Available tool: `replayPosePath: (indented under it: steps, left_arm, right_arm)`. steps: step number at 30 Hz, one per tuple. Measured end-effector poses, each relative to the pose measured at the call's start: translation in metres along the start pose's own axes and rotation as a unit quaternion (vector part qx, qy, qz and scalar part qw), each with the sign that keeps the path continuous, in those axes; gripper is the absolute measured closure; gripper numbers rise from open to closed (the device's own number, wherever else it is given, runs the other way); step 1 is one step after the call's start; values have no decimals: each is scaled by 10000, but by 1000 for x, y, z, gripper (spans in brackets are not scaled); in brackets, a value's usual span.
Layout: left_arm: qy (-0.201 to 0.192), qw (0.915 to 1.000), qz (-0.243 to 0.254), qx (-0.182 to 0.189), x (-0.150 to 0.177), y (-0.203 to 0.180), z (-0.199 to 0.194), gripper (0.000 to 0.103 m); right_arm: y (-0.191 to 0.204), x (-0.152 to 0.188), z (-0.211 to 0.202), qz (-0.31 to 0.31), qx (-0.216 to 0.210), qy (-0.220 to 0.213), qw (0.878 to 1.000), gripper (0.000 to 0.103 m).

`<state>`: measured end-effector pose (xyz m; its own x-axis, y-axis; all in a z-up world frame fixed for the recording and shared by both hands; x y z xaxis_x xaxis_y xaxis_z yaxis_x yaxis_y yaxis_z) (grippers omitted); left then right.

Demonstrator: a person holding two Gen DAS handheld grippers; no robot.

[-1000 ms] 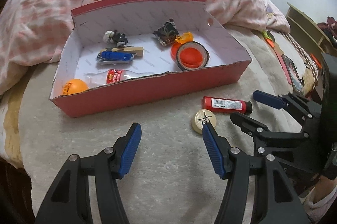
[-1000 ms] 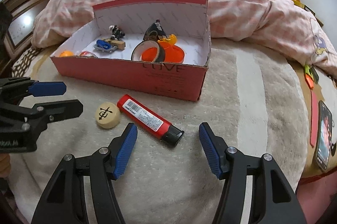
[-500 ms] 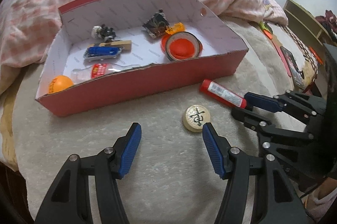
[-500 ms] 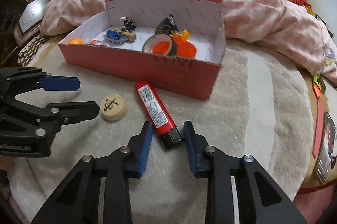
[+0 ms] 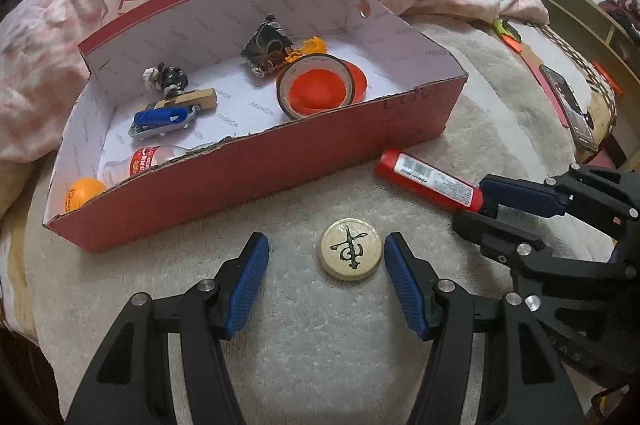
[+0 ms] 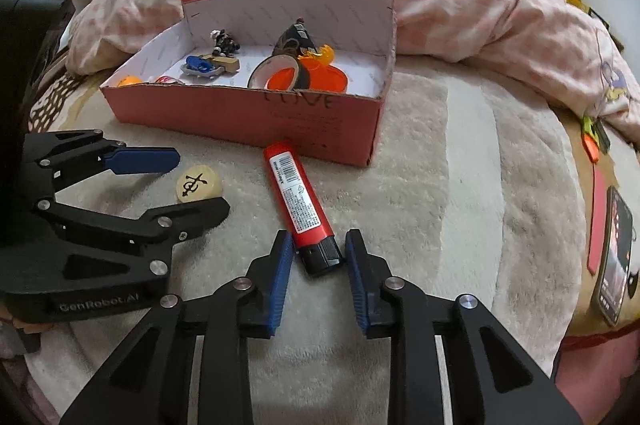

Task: Organize objects
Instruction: 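Grasp the wooden disc with the left gripper while the right gripper grasps the red tube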

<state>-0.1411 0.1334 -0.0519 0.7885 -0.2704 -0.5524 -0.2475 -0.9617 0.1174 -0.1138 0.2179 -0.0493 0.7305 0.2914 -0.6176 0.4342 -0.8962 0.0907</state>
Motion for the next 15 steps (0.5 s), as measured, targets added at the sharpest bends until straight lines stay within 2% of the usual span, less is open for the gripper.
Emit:
replayPosePath:
  steps: [3,4,5,11,15]
  left_arm:
    - [-66,10000,37,-54,0,1,-2,55]
    - [-88,9999,60,-79,0,1,-3,66]
    - [-109,9998,87,-110,1,2,-5,72]
    - [-87,9999,-50,-68,8,16,-11,72]
    - [-84,9998,-189,-57,12,27,-17,72]
  right_arm:
    - [3,-3,2,-100,13,-6,9999,72]
    - [5,-4,2,-128,-14,-3,9999,72]
    - [7,-5,3,-161,-45,3,9999,72]
    - [17,-10,2,-273,-208,-17,9994,72]
    - [21,-14,11,-357,-138,99,9992,72]
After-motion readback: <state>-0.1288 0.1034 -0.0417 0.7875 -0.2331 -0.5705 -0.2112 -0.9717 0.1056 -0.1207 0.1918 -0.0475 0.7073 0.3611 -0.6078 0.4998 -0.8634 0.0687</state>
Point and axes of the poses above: each gripper's, at about its wrist camera, not at the fingertips, and z roughly the way its jaws point, y to its left, x to its underside, the point moved 8 cm from there along z, roughly the way its jaws point, and after that the axes turned 8 degrees about -x, right-handed, at the moved point
